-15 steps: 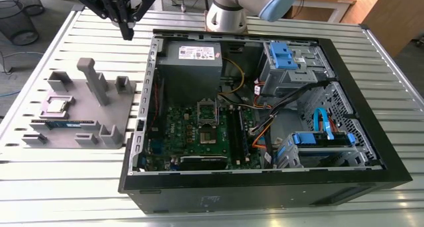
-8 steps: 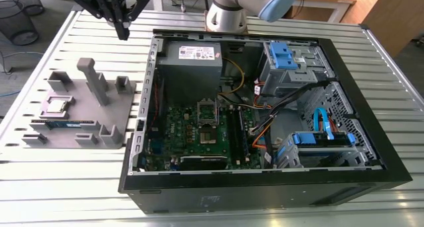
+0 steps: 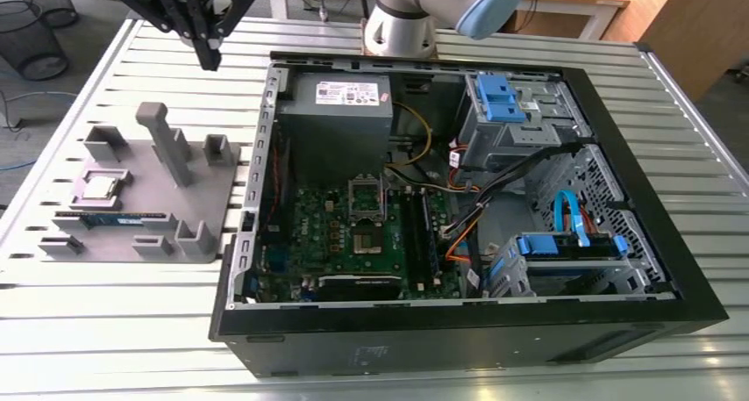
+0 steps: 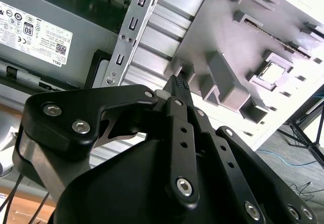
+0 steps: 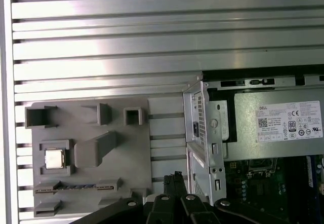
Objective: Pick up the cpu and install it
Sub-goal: 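Reach for the cpu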
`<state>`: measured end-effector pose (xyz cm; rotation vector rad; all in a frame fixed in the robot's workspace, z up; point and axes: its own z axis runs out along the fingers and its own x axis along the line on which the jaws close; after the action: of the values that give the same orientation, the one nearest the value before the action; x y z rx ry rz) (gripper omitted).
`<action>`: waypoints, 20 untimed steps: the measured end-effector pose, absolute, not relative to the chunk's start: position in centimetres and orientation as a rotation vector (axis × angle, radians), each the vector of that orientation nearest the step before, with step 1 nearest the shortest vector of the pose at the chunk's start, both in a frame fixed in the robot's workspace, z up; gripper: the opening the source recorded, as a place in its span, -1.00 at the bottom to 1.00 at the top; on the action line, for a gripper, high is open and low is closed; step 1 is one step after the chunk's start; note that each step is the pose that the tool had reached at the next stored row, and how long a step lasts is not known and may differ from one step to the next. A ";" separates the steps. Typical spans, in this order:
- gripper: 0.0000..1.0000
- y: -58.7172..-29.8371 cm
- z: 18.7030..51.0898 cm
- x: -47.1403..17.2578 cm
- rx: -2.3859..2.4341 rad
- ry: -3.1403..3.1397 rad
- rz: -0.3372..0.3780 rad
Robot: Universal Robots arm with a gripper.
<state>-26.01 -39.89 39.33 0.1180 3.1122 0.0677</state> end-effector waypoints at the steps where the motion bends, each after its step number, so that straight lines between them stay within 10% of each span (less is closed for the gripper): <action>1: -0.79 -39.9 39.3 -26.0 0.118 3.112 0.068; 20: -0.79 -39.9 39.3 -26.5 0.118 3.113 0.068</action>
<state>-26.45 -39.89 39.25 0.1181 3.1133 0.0676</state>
